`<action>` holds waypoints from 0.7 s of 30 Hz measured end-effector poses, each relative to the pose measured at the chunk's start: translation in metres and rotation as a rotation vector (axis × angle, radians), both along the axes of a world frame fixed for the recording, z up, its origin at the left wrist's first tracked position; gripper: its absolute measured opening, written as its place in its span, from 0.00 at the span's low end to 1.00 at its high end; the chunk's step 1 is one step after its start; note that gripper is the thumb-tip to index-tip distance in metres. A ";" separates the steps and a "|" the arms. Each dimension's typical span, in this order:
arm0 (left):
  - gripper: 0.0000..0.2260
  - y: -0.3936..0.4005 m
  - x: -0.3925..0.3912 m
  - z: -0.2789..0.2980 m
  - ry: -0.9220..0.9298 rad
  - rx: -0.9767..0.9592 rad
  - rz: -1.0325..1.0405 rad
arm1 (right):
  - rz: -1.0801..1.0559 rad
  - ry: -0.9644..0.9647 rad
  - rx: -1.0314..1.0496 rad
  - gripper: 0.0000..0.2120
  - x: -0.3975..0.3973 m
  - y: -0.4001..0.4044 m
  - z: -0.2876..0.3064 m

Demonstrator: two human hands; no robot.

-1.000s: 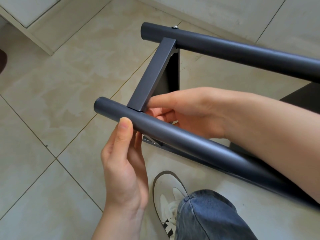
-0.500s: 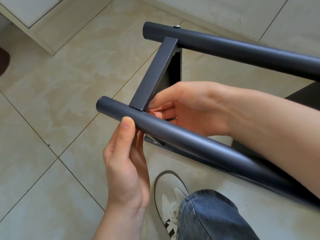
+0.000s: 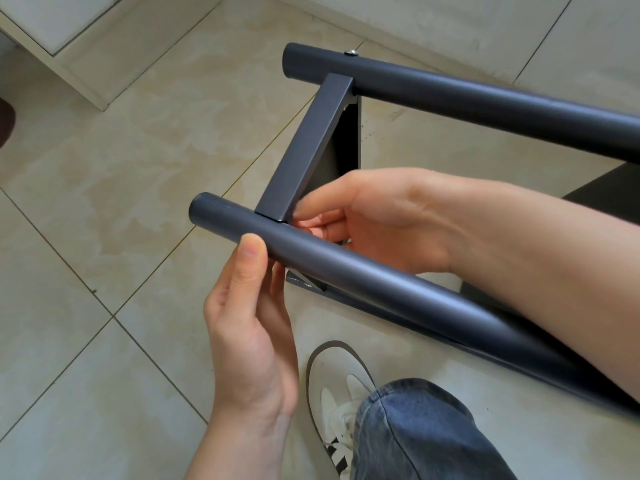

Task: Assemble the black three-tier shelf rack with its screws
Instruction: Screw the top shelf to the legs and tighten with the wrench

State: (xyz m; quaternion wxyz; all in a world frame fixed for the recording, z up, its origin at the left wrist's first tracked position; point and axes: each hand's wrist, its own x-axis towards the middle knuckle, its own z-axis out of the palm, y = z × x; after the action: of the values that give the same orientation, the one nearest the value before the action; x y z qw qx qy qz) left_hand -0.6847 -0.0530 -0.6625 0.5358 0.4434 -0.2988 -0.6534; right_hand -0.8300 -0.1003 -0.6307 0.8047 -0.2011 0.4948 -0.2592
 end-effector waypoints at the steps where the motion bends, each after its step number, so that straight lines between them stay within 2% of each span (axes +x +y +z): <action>1: 0.14 0.000 0.000 0.000 0.005 0.006 0.004 | 0.010 0.021 -0.003 0.09 0.001 0.000 -0.001; 8: 0.13 0.000 -0.001 0.001 -0.018 -0.029 -0.009 | -0.008 -0.050 0.011 0.08 -0.002 -0.001 0.000; 11: 0.13 0.000 -0.001 -0.001 -0.008 -0.016 0.011 | 0.030 -0.036 0.044 0.05 -0.002 0.000 0.000; 16: 0.14 0.000 -0.001 -0.001 -0.004 -0.010 0.015 | 0.051 0.031 0.040 0.10 -0.001 0.000 -0.002; 21: 0.13 0.000 -0.001 -0.001 -0.017 -0.021 0.006 | 0.005 -0.053 0.025 0.05 -0.004 -0.001 0.001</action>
State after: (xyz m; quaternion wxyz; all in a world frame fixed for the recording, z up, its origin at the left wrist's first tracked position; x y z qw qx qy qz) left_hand -0.6853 -0.0528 -0.6637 0.5398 0.4443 -0.3089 -0.6449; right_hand -0.8344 -0.1011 -0.6293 0.8205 -0.1855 0.4761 -0.2562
